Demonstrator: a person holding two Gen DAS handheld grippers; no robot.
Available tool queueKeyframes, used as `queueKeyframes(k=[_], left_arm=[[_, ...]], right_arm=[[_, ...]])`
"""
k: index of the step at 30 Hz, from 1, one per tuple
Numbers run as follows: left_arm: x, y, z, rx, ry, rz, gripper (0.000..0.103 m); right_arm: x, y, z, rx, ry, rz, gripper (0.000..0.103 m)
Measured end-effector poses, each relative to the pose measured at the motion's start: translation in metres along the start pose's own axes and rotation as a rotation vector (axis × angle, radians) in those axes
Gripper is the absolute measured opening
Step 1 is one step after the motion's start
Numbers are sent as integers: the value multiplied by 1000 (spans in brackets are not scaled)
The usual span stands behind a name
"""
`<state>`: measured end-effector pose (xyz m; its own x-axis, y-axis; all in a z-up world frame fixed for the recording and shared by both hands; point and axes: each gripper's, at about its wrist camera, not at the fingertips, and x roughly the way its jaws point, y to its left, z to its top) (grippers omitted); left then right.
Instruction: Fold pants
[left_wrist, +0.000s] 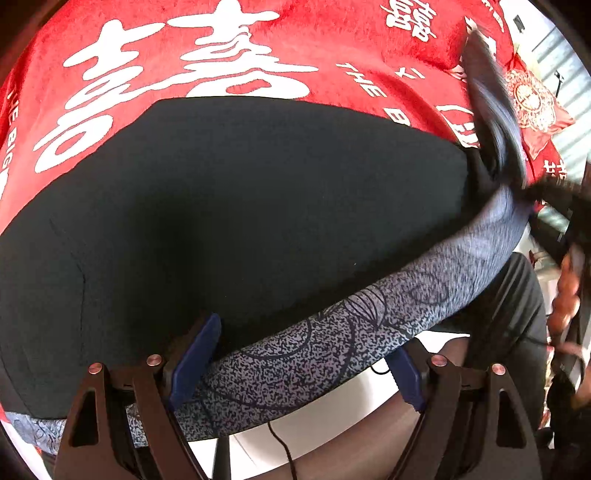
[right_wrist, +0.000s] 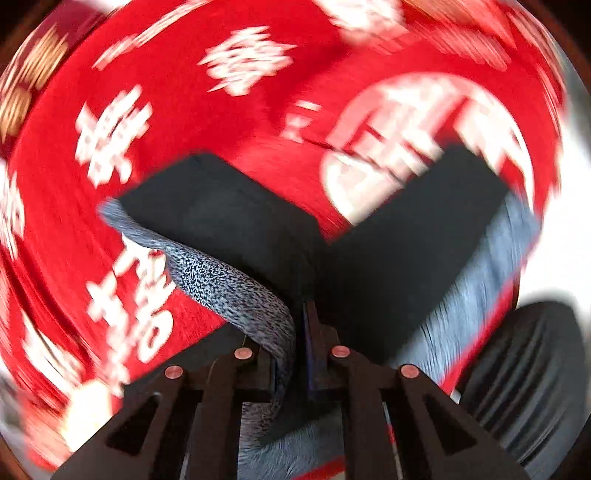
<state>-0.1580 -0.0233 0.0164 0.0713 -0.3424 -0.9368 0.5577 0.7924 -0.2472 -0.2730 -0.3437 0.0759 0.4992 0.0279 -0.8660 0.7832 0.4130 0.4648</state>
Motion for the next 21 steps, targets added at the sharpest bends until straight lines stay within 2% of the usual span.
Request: queueKeyframes(k=[1,3,5,8,11,14,18,19,20,21], left_arm=[[1,-2,0,7,1,5,85],[2,-4,1,17,5,14,85],[3,-6,2,20,7,19,85],[4,-8,3,20,8,24,85],[4,-9,2,23,13,29,85],[3,-12,2,24,23,24,85],[0,-15,2,32,28,13,85],[0,-17,2,37,28,13,85],[0,-18,2,42,30,16,85],[0,-19,2,45,32,19,85]], right_arm=[[5,-15,-3,31,27,0,12],[9,-26,-5,-15,27,-19,13],[5,-22,-5,-116,0,-48,13],[-2,-15,-4,-181,-8,-96,21],[-3,-19,1,-195,18,-51,21],[-2,-31,8,-145,53,22,22],[1,-55,19,-11,106,144,25],[3,-59,19,26,113,160,37],[2,-70,22,74,105,161,54],[-4,-80,26,111,60,146,70]])
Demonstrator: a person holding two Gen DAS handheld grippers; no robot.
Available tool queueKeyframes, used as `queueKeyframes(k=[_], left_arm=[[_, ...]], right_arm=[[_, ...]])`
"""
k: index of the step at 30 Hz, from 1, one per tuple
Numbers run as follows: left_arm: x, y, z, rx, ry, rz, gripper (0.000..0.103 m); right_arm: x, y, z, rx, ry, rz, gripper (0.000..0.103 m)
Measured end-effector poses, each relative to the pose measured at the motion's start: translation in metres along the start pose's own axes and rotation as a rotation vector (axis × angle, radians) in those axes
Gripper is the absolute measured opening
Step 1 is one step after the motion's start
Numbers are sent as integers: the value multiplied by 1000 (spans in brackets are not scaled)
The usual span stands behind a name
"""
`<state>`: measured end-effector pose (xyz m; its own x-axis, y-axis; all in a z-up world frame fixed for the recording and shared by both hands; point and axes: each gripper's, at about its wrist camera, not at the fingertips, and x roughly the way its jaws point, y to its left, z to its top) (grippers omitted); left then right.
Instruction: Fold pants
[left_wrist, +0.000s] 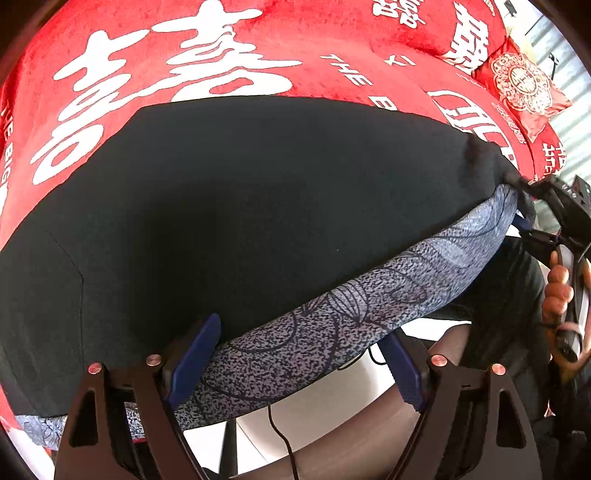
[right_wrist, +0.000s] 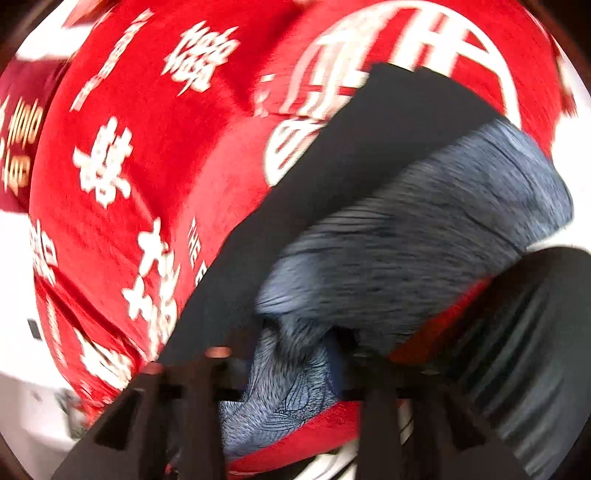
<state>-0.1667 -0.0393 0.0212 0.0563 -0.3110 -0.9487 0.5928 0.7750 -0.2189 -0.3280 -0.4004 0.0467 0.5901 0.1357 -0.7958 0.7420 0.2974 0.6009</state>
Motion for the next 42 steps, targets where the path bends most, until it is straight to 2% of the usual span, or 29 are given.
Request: queueKeyframes(k=[1,3,6,8,10,11,12,15,18,22,24,25,29,30,31,33,35,38,40,42], left_arm=[[1,-1,1,1,4,3,85],[3,-3,2,0,10,4,85],[6,-9,7,1,15,-1,85],[7,-19,13,16,17,-3,85],[8,-34,18,52,14,-3,85],[8,-41,21,71,15,-9,85],[9,-50,24,92,17,-14,85],[11,-81,35,163,8,-30,85],[9,-106,45,217,-20,-60,85],[15,-123,50,222,-15,-125,85],[25,-125,51,210,10,-123,85],[32,-126,54,201,22,-107,85],[36,-125,56,179,-7,-85,85],[38,-127,56,185,-13,-72,85],[43,-127,56,185,0,-58,85],[48,-129,56,187,6,-40,85],[48,-133,52,211,7,-19,85],[45,-134,50,209,12,-15,85],[45,-132,56,186,21,-42,85],[45,-136,61,185,23,-52,85]], right_arm=[[-9,-7,4,22,-49,-14,78],[-26,-20,16,57,-133,13,80],[-30,-31,37,63,-142,-31,80],[-33,-39,49,83,-161,-1,79],[-29,-35,58,25,-127,1,61],[-28,-32,61,-16,-114,-9,46],[-26,-27,63,-61,-98,-17,35],[-17,-9,67,-216,-49,-57,15],[-12,0,71,-336,6,-82,15],[-14,-9,84,-345,22,-11,15],[-2,-19,88,-357,79,-44,7],[-1,-16,89,-356,73,-33,7],[-45,17,88,-466,-74,126,6],[-47,21,88,-505,-89,124,6],[-36,18,90,-526,-72,79,6],[-2,-8,98,-491,21,-1,7],[21,-36,102,-416,94,-15,7],[9,-42,99,-412,52,34,7],[5,-37,96,-448,33,23,7],[13,-40,98,-440,60,-9,8]])
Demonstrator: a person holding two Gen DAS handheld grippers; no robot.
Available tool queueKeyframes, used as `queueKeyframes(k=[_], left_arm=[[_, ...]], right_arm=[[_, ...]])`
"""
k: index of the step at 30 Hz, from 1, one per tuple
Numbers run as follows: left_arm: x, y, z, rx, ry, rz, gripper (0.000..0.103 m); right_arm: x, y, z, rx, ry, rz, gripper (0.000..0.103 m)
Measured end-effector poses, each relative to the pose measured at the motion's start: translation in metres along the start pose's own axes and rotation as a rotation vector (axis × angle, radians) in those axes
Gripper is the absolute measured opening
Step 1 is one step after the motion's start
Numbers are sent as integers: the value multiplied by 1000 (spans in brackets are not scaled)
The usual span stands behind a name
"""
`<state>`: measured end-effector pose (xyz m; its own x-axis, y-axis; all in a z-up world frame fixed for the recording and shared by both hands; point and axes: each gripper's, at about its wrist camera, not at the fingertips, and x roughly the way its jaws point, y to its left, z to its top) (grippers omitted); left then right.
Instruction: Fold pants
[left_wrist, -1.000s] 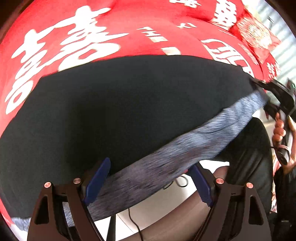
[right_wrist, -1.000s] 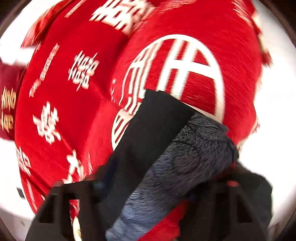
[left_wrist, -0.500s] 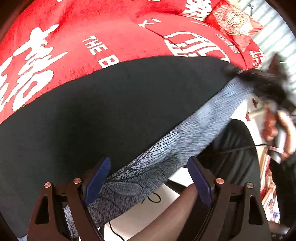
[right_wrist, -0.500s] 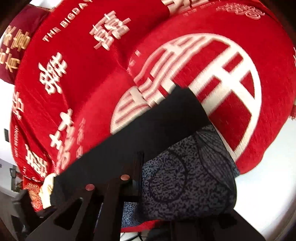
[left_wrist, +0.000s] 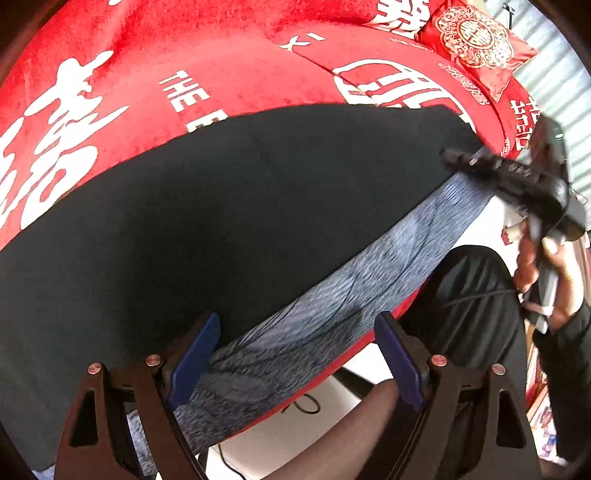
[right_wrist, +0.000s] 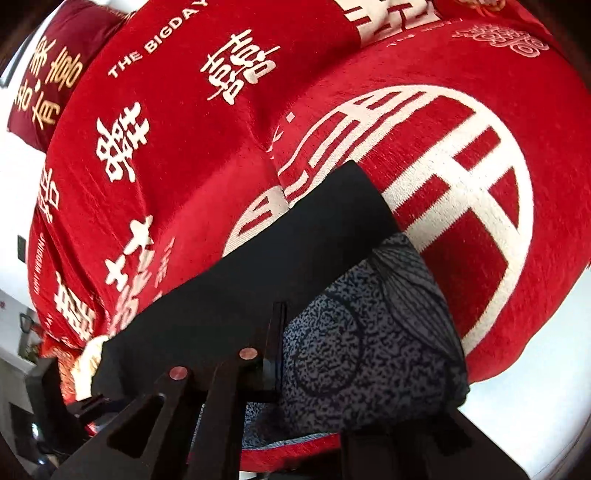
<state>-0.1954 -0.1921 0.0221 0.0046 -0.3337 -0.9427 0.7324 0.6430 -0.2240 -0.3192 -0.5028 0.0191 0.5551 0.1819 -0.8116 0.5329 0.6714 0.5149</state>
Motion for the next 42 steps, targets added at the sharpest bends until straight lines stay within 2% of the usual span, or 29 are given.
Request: queueKeyframes(k=[1,2,5,6,7,8,9,12,13,15,16,18,19,21,22,23,24,27,28,31,32,34,36,38,40,42], left_arm=[[1,-3,2,8,1,10,85],[4,-8,4,16,4,21,85],[7,-11,4,26,8,38,85],[7,-12,5,24,11,42,85],[7,-13,7,15,14,39,85],[6,-15,9,9,14,33,85],[5,-20,12,9,9,28,85],[5,-40,22,39,-14,40,85],[7,-49,26,60,-21,63,85],[13,-57,31,79,-24,107,85],[17,-59,35,82,-20,130,85],[24,-55,37,67,-3,144,85],[27,-53,37,56,7,159,85],[26,-50,34,64,3,161,85],[25,-50,32,68,3,169,85],[25,-49,30,69,4,172,85],[25,-48,28,69,4,172,85],[18,-48,27,60,-5,176,85],[14,-49,28,60,-18,166,85],[9,-52,39,59,-45,169,85],[8,-52,42,55,-52,175,85],[7,-46,47,34,-61,186,85],[11,-38,50,7,-49,197,85],[17,-27,47,-15,-27,209,85],[16,-15,38,-37,-24,196,85],[9,-5,26,-48,-29,197,85]], right_arm=[[5,-5,0,30,27,3,9],[6,-10,0,57,41,8,14],[-14,-30,-2,139,11,-39,43],[-23,-36,-3,156,-15,-33,43],[-34,-38,-3,155,-43,-63,43],[-44,-32,-3,119,-73,-123,45],[-56,-18,-3,22,-116,-183,45],[-68,27,-8,-196,-178,-237,46],[-65,42,-11,-260,-174,-223,49],[-52,64,-17,-381,-109,-184,68],[-39,74,-21,-439,-64,-189,71],[-15,81,-28,-513,29,-232,72],[-2,76,-30,-524,90,-284,72],[16,52,-32,-441,199,-337,72],[16,42,-31,-383,209,-314,72],[10,27,-29,-309,204,-278,72],[5,18,-29,-277,200,-280,71],[-13,14,-30,-281,176,-300,70],[-23,21,-30,-315,128,-317,71],[-37,51,-17,-394,28,-283,74],[-35,61,-10,-412,1,-276,79],[-23,77,5,-438,-20,-268,80],[-1,83,19,-429,4,-245,80],[28,76,27,-363,89,-217,80],[47,62,23,-333,178,-274,80],[40,59,20,-313,165,-286,80]])
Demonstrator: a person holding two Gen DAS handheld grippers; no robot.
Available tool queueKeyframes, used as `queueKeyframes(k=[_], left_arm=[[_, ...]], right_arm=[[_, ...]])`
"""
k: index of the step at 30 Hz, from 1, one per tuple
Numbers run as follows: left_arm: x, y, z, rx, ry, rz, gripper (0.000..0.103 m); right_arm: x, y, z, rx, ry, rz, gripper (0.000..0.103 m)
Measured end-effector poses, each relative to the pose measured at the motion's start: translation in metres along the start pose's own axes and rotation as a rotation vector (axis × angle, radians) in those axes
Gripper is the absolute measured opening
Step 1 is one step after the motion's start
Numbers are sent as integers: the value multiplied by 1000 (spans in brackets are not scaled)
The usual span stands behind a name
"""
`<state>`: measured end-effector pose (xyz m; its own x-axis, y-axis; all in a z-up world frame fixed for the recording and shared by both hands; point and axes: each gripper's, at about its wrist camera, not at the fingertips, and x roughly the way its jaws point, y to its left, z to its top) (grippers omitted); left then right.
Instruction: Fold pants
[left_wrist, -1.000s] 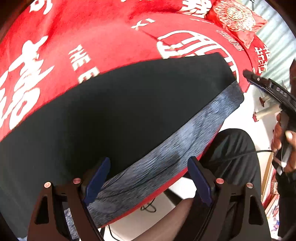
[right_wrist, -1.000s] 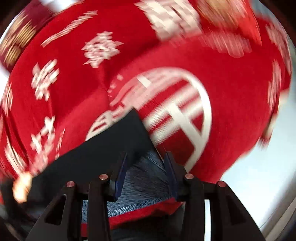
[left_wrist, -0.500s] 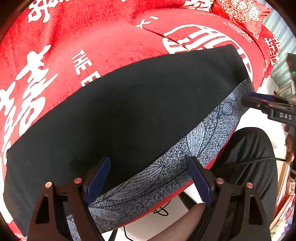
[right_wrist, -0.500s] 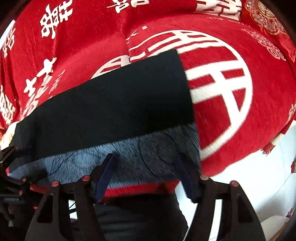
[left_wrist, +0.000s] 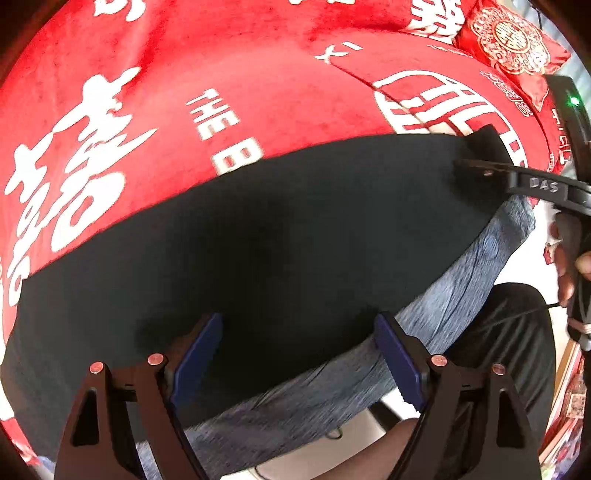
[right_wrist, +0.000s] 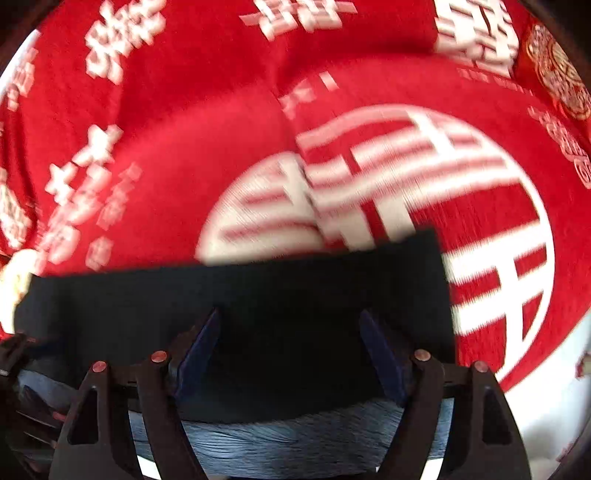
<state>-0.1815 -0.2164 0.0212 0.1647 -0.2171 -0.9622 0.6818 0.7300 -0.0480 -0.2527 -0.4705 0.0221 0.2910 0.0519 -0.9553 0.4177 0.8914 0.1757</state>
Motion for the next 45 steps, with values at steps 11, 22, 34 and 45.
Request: queueKeyframes(k=[11,22,34,45], left_arm=[[-23,42,-61,-22,-8,58,85],[-35,171,-106,-442,-20,152,90],[-35,177,-123,-398,-75,143,97],[-50,193,-125,-404,-107,172,97]], right_arm=[[-17,93,-56,-357,69,-84,84],[-14,250,-62,-479,-10,105,84],[11,250,-92,-590,44,-19,99],[-22,279,-77,-554,-40,-23,103]])
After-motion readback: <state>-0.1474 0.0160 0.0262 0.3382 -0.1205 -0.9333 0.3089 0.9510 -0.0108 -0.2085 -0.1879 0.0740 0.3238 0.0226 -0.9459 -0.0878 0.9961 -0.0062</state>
